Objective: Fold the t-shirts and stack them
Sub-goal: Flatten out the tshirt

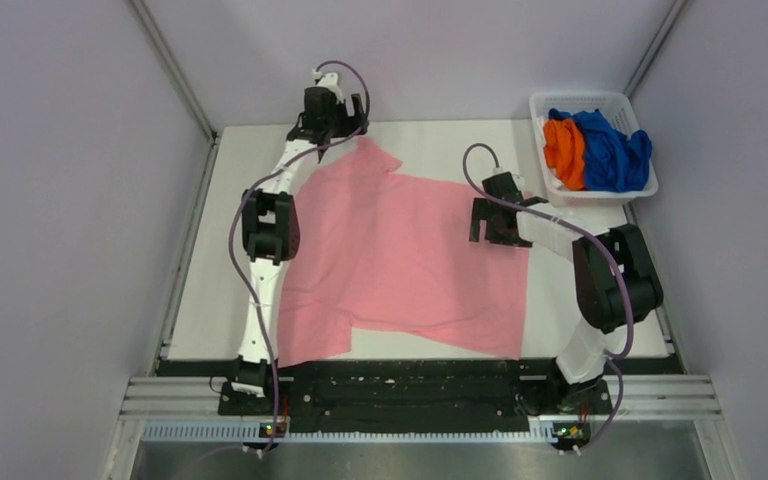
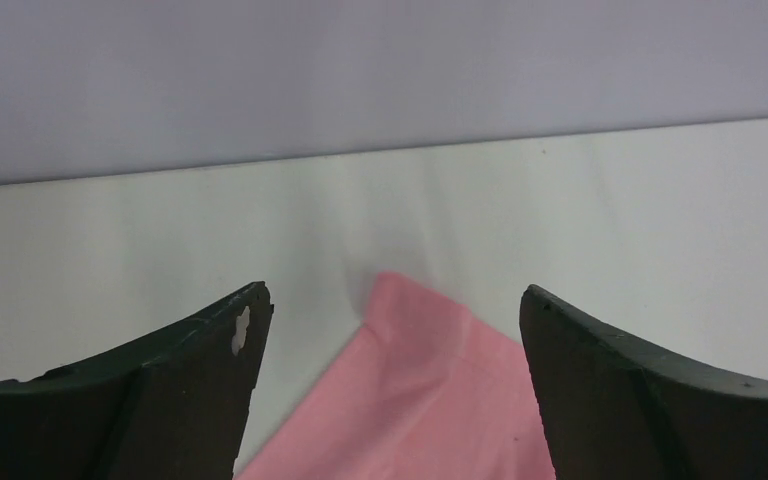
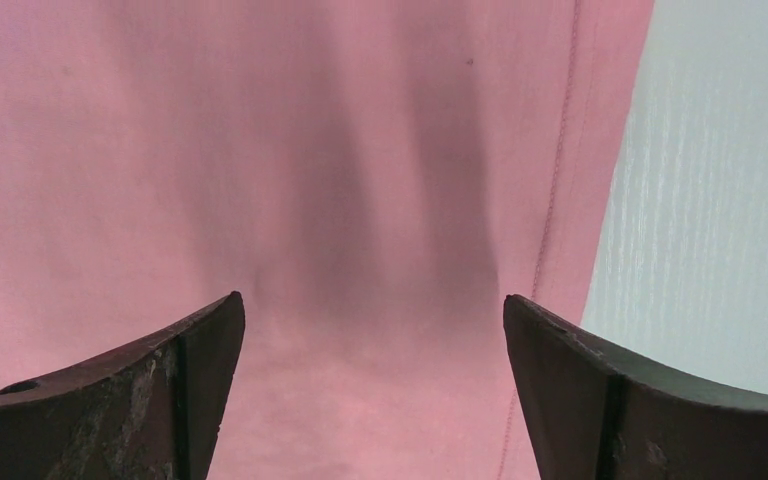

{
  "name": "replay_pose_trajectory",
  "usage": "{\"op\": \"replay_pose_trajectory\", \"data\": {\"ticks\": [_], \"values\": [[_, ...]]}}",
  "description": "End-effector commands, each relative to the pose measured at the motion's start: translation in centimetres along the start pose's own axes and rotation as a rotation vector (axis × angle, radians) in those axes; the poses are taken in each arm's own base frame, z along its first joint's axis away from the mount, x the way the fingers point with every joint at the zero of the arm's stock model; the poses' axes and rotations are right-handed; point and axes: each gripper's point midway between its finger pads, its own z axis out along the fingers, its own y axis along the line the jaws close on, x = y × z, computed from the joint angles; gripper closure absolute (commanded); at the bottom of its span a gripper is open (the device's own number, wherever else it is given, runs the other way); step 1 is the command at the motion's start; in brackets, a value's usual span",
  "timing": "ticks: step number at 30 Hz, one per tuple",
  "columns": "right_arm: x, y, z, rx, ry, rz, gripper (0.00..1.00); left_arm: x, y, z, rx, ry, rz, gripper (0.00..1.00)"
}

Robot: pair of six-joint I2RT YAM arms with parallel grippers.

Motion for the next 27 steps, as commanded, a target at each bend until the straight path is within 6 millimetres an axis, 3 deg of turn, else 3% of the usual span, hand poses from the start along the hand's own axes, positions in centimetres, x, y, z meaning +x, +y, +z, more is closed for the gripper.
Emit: {"op": "replay_pose_trajectory", "data": {"ticks": [1,4,7,9,10,15,20,23,27], "values": [[-3.6,0.4,-1.3,-0.003,-0.094,0.017,0.01,-10.2,-0.2,-2.8,-0.048,-0.258,0.065,0.01],[-4.7,0.5,-2.0,-0.007,-0.132,0.04,0.01,-12.8,-1.1,-5.4,-0.06,-0.276,0.059,0.01],[-5.2,0.6,-2.4,-0.021,-0.156,0.068,0.01,-12.4,-1.8,-7.8,-0.056,-0.22,0.029,0.01],[-5.5,0.5,-2.4,-0.013,-0.169,0.085,0.01,-10.3,-2.6,-9.2,-0.017,-0.153,-0.008,0.01],[-5.6,0.5,-2.3,-0.007,-0.174,0.092,0.01,-7.5,-2.6,-9.5,-0.004,-0.088,-0.038,0.01],[-6.4,1.0,-0.9,-0.012,-0.161,0.124,0.01,1.1,-3.8,-12.0,0.063,0.155,-0.192,0.01],[-7.6,1.6,1.5,-0.036,-0.145,0.141,0.01,8.6,-3.3,-12.1,0.045,0.361,-0.316,0.01],[-7.9,2.3,3.3,-0.058,-0.113,0.147,0.01,11.4,-1.6,-11.8,-0.033,0.441,-0.329,0.01],[-7.7,2.3,5.5,-0.055,-0.075,0.144,0.01,12.4,0.6,-11.1,-0.113,0.469,-0.36,0.01]]}}
